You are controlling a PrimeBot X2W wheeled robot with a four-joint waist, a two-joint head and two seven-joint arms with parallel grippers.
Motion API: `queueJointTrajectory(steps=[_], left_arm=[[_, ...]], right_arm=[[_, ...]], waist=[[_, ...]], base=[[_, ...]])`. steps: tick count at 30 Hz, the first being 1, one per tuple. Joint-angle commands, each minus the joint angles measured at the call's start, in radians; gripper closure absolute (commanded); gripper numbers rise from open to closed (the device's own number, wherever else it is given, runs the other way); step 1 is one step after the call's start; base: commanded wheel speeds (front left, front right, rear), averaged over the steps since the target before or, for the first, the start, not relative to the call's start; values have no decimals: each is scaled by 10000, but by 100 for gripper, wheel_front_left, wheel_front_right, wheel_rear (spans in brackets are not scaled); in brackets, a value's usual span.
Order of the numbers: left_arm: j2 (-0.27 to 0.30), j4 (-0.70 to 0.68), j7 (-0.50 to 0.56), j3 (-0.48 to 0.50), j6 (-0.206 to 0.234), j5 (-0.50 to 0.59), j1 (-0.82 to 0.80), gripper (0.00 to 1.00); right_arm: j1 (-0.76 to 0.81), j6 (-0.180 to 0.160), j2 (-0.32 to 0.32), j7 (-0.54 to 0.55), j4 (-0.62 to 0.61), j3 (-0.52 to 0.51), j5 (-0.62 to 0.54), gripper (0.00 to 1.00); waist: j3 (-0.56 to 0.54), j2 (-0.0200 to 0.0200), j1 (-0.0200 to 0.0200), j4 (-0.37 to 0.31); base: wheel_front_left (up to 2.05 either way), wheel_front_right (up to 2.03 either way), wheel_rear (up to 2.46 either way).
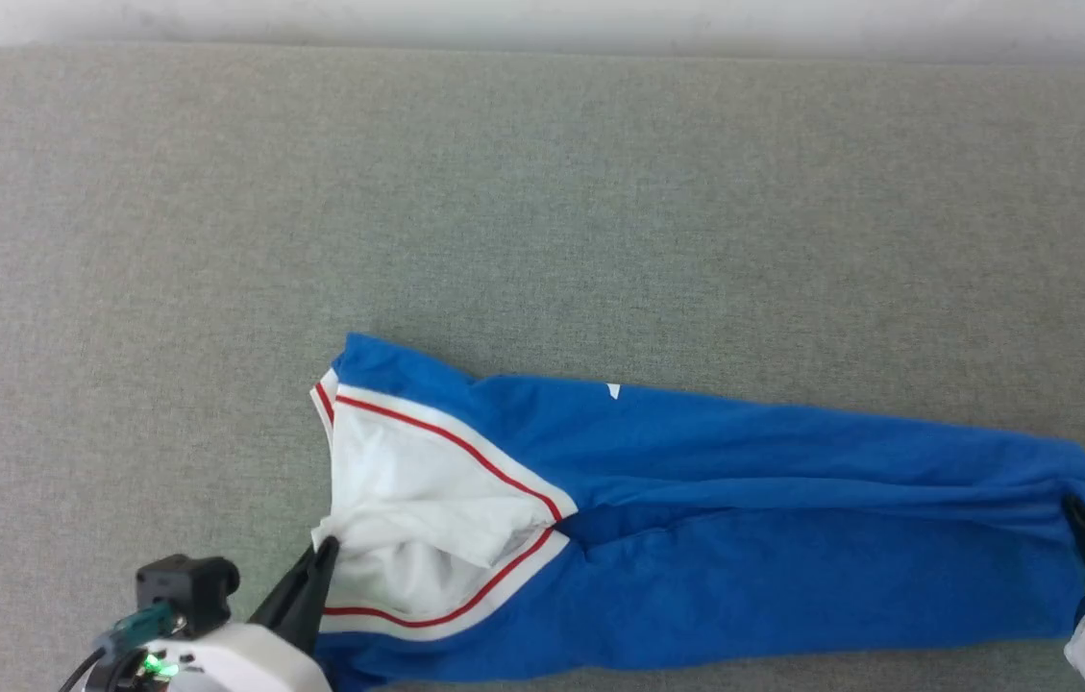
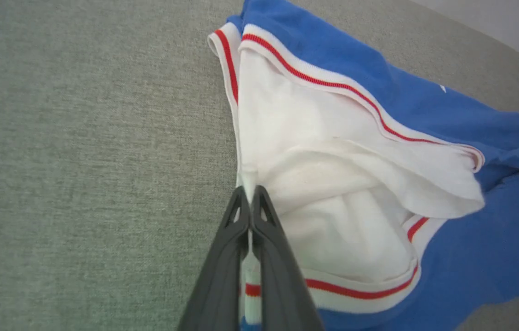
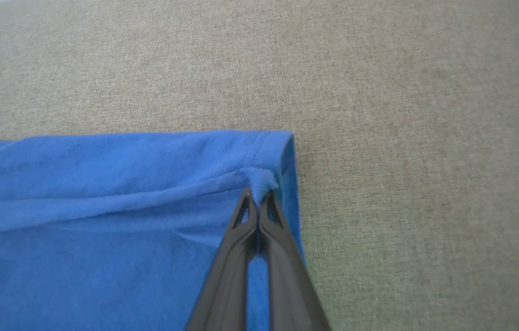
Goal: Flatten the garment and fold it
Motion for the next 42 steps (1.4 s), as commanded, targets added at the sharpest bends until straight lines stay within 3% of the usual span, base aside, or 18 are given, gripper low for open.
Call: queueJointTrajectory(steps=[1,2,3,4,5,6,7,12,19,25,33,34,35,36,42], left_arm=[[-36,237,94,-85,-98,-35,-283,100],[-33,391,196,-172,-156,-30,-364,100],[-51,513,245,-224,-192,-29,-444,100],[-103,589,205,-225,-208,-38,-523,100],[-160,644,143,-205,-213,-62,-585,87],[-202,675,79,-184,-211,-76,-620,56],[-251,663,-39,-130,-201,-95,-642,0],[-388,259,-613,266,-114,-316,-460,0],[-366,-472,-1844,1059,646,173,-101,0],[-491,-653,-2537,1259,1078,722,-76,0],[-676,-563,-2656,1106,1284,1036,-388,0],[-694,-550,-2659,1106,1299,1027,-393,0],[-709,-536,-2660,1105,1314,1020,-395,0],[-724,-520,-2661,1100,1326,1013,-396,0],[-786,-432,-2650,1055,1357,942,-319,0]], right_arm=[[-22,-11,-49,65,127,13,-154,100],[-44,-11,-51,127,218,22,-219,100],[-70,-11,-42,190,305,31,-265,65],[-87,-11,-42,237,366,49,-302,0],[-120,-11,1,248,407,7,-312,0],[-150,-11,49,274,430,-50,-314,0],[-161,-11,71,329,423,-78,-308,0],[-142,-11,300,601,63,-478,8,0],[-182,-11,456,737,-251,-1030,-72,0],[-479,-11,504,952,343,-986,-329,0],[-541,-11,587,1774,1305,-1015,-417,0],[-546,-11,615,1831,1333,-1011,-377,8],[-541,-11,640,1883,1357,-1021,-378,69],[-521,-11,649,1958,1373,-974,-395,100],[-709,-11,692,1857,1201,-1390,-570,100]], waist=[[-101,0,0,-35],[-157,0,0,-41],[-226,0,0,-44],[-291,0,0,-45],[-372,0,0,-48],[-451,0,0,-52],[-519,0,0,-56],[-714,0,0,-87],[-612,0,0,-64],[-152,0,0,153],[203,0,0,590],[211,0,0,616],[212,0,0,641],[206,0,0,666],[-21,0,0,690]], base=[[0,0,0],[0,0,0],[0,0,0],[0,0,0],[0,0,0],[0,0,0],[0,0,0],[0,0,0],[0,0,0],[0,0,0],[0,0,0],[0,0,0],[0,0,0],[0,0,0],[0,0,0]])
